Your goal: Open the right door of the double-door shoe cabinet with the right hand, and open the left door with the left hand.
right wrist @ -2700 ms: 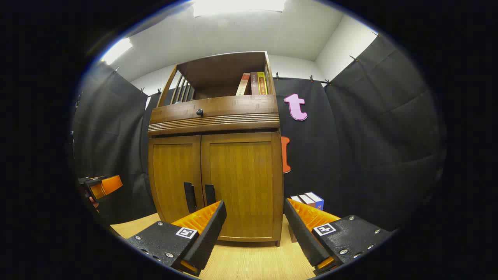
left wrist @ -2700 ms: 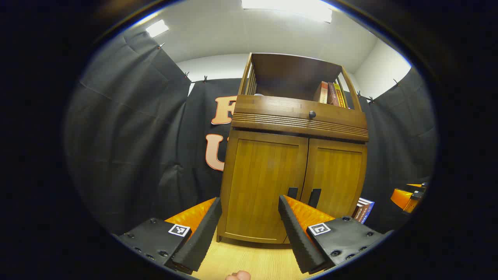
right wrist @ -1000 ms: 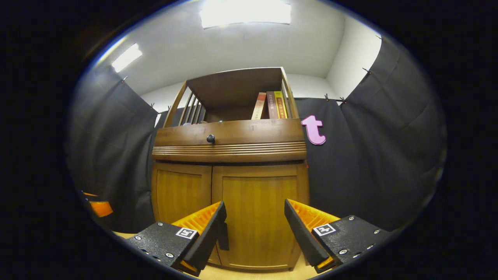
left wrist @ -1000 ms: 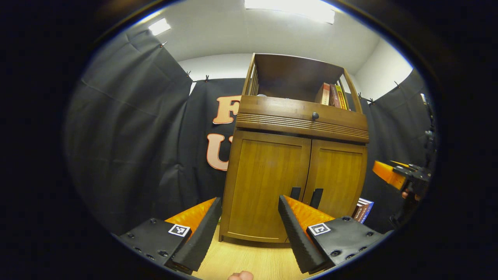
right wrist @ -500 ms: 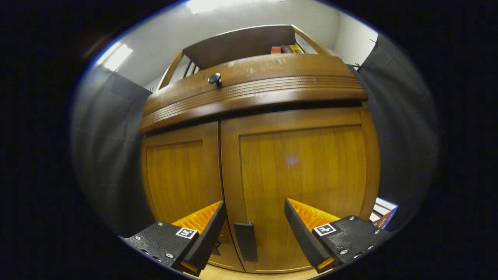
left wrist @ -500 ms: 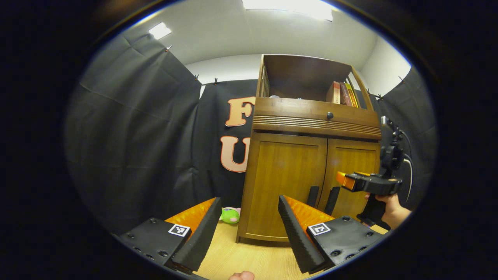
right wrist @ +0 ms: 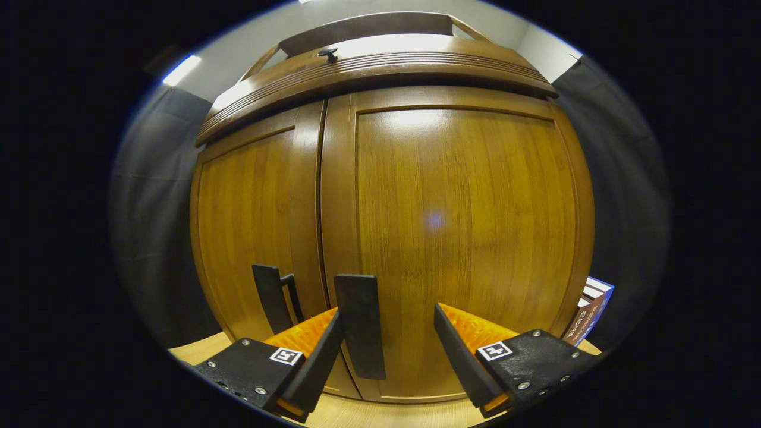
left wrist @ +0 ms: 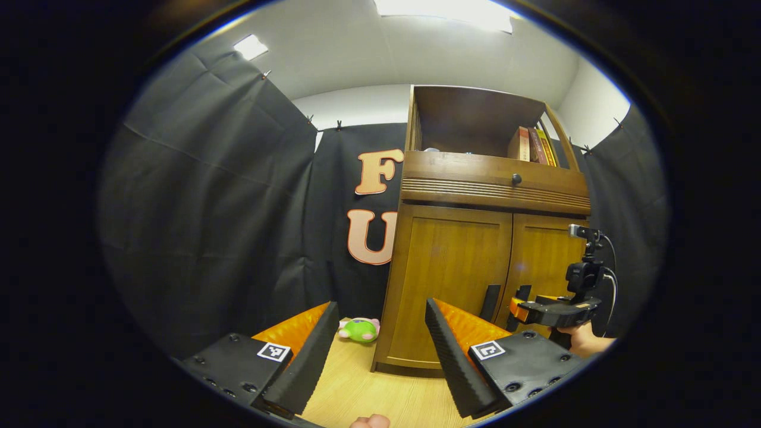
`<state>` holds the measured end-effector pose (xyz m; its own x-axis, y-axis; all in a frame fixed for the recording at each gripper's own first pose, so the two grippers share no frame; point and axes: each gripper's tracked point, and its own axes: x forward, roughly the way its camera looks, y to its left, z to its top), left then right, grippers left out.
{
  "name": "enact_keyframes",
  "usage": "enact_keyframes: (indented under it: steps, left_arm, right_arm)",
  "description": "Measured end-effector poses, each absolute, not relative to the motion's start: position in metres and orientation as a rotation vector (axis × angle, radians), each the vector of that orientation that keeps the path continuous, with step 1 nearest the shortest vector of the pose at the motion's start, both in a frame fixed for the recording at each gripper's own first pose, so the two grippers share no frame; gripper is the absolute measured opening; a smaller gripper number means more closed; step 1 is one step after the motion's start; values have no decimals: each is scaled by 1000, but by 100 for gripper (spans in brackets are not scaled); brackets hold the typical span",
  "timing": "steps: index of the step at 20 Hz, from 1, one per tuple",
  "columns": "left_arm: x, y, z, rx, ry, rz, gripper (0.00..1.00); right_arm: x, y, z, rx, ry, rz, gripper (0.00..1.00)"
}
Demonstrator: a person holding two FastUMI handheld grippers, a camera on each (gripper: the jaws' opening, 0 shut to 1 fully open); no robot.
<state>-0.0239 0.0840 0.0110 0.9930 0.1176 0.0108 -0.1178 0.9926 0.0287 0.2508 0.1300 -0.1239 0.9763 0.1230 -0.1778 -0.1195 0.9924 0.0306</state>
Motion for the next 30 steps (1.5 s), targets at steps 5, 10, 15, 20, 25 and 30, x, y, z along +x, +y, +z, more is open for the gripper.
enact_keyframes:
  steps: [5,10,15,20,25,30]
  left_arm:
    - [-21,86,14,22,-17,115,94]
    - [-23,88,13,16,-17,114,94]
    - [-24,89,15,11,-22,113,94]
    - [-24,86,15,-1,-18,103,94]
    - [-29,81,16,1,-17,90,95]
    - [-39,75,10,1,12,76,94]
  right_arm:
    - [253,126,-127,-13,161,64,100]
    - [254,128,-128,-6,163,71,87]
    - [250,146,-133,36,186,115,47]
    - [251,148,-132,35,157,130,31]
    - [251,150,-132,33,178,157,28]
    - [231,147,-132,47,183,192,28]
